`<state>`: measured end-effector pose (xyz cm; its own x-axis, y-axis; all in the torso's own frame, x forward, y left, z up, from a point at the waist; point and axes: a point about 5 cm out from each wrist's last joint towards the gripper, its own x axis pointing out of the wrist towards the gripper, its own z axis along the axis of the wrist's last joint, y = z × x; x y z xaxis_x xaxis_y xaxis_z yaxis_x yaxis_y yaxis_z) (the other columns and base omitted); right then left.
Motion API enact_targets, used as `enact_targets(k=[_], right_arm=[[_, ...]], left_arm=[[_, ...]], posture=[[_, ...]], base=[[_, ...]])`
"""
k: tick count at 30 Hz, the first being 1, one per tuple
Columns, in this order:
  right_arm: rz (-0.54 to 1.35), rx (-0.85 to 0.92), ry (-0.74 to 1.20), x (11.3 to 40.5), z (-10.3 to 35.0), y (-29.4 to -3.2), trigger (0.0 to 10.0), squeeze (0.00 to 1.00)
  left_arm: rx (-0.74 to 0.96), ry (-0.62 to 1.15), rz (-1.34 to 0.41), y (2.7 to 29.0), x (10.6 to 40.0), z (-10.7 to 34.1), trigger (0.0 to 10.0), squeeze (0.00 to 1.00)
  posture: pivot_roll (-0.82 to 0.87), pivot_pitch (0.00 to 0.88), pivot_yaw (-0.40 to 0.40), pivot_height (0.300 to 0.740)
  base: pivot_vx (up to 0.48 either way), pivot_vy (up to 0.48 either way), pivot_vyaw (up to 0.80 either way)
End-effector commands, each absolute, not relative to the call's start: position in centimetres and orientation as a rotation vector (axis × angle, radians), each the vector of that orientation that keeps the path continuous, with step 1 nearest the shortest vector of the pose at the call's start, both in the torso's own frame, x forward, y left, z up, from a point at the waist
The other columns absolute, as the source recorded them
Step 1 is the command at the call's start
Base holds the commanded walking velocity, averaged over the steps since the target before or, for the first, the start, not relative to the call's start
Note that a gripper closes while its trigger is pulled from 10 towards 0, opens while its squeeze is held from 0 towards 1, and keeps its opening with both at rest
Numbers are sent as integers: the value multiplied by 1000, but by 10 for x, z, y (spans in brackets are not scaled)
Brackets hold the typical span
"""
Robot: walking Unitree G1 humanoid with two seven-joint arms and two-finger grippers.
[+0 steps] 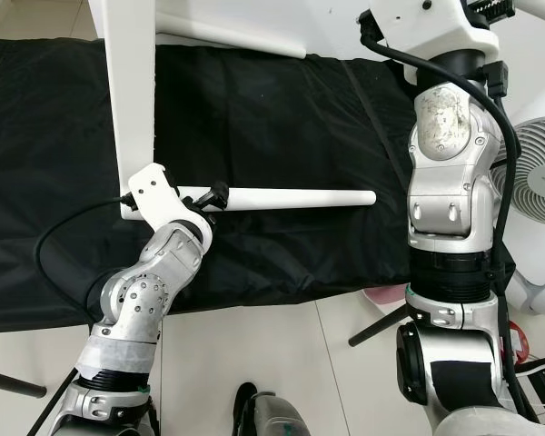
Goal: Building children table
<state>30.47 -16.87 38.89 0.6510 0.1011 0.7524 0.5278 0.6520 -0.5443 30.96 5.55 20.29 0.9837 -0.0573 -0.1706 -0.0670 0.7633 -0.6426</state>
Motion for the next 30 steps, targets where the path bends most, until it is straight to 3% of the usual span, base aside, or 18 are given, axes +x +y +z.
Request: enact_targets(k=[1, 7, 30], right_arm=[[-241, -696, -1024, 287, 413, -160, 10000, 0], [-204, -697, -1044, 293, 417, -151, 10000, 0], [-204, -697, -1044, 293, 417, -151, 10000, 0]], left_arm=[[-755, -247, -331, 13, 288, 314, 10000, 1000], [-634, -401, -320, 19, 285, 329, 10000, 1000], [-634, -401, -320, 19, 285, 329, 10000, 1000]], posture=[[-45, 144, -90, 740], [-33, 142, -93, 740], [-33, 142, -93, 740]], base=[[0, 0, 0], [0, 0, 0], [0, 0, 0]])
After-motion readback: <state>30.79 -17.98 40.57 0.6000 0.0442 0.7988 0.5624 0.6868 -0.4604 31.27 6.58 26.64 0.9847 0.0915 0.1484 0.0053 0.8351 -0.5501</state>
